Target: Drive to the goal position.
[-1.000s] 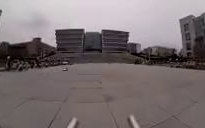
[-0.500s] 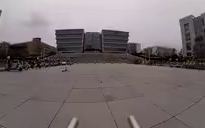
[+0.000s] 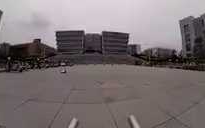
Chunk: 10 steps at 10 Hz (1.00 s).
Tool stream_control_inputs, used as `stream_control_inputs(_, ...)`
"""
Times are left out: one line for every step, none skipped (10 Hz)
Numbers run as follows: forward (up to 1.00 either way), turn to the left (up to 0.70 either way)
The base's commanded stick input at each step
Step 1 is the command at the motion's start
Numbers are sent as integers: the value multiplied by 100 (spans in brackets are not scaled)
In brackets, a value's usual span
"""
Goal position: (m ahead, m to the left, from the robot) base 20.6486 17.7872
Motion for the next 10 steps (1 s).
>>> stream_control_inputs(100,0)
stream_control_inputs(100,0)
stream_control_inputs(100,0)
stream_control_inputs(100,0)
stream_control_inputs(100,0)
stream_control_inputs(100,0)
stream_control_inputs(100,0)
stream_control_inputs(100,0)
stream_control_inputs(100,0)
stream_control_inputs(100,0)
